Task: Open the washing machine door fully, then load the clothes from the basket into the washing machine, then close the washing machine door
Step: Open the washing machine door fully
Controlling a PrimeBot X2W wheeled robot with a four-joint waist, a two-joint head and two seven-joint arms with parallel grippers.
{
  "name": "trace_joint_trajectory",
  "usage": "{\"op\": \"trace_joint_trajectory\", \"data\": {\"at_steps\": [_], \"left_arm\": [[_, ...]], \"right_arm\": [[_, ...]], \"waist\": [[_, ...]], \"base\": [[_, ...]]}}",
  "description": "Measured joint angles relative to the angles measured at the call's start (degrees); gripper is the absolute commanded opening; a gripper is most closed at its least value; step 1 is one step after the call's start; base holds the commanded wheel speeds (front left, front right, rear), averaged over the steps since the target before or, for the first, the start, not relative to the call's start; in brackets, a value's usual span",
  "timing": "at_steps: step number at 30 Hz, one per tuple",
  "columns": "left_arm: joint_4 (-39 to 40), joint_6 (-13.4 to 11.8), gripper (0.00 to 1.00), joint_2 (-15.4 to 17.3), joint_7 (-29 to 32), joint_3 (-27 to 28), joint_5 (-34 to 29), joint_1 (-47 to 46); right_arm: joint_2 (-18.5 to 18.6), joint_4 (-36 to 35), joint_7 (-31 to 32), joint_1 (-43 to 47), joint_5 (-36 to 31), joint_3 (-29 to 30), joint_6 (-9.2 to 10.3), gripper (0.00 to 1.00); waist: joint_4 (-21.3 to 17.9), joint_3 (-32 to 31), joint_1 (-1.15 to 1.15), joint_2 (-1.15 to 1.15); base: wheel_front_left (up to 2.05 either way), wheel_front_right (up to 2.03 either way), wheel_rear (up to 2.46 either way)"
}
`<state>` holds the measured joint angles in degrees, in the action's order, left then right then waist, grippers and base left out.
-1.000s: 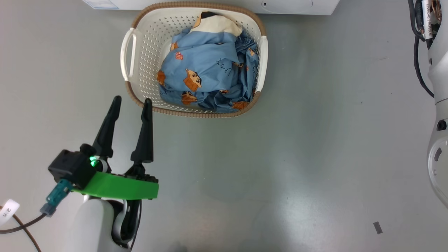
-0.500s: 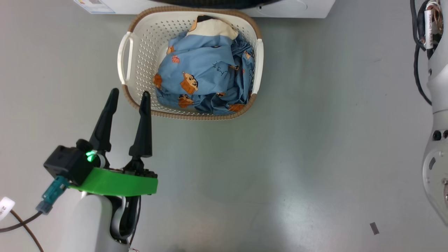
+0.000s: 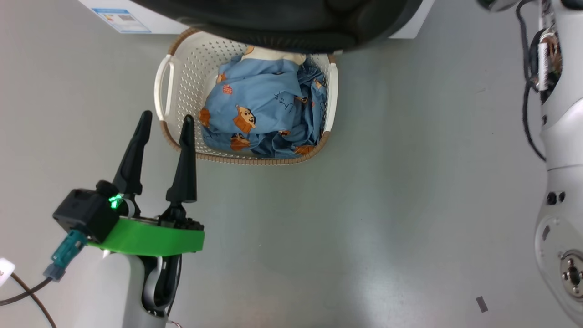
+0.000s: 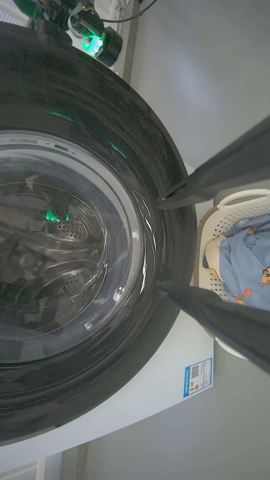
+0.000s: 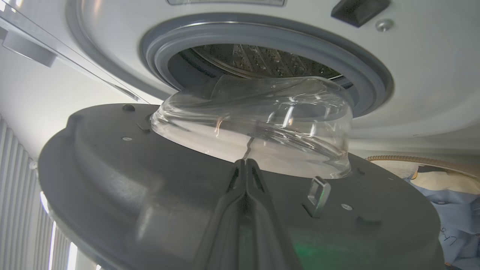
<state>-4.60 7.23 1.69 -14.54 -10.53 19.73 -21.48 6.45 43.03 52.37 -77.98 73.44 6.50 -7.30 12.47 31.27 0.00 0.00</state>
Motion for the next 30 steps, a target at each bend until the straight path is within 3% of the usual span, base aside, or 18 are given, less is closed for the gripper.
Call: {"op": "trace_joint_trajectory", "data": {"at_steps": [10, 16, 30], "left_arm": [[0.46, -0.01, 1.0, 0.0, -0.01, 0.01, -0.48, 0.41], [0.46, -0.01, 1.0, 0.01, 0.0, -0.03, -0.58, 1.08], [0.46, -0.16, 1.0, 0.01, -0.01, 0.25, -0.57, 2.45]], "right_arm": [[-1.3, -0.54, 10.03, 3.65, 4.35, -2.72, 0.0, 0.0], [-1.47, -1.32, 13.22, 6.62, 8.49, -9.2, 0.0, 0.0], [-1.37, -4.2, 11.38, 11.33, 19.18, -25.07, 0.0, 0.0]], "waist": [[-0.49, -2.02, 0.0, 0.0], [-0.26, -3.48, 0.0, 0.0], [0.59, -5.79, 0.0, 0.0]], "base": [[0.0, 0.0, 0.0], [0.0, 0.0, 0.0], [0.0, 0.0, 0.0]]}}
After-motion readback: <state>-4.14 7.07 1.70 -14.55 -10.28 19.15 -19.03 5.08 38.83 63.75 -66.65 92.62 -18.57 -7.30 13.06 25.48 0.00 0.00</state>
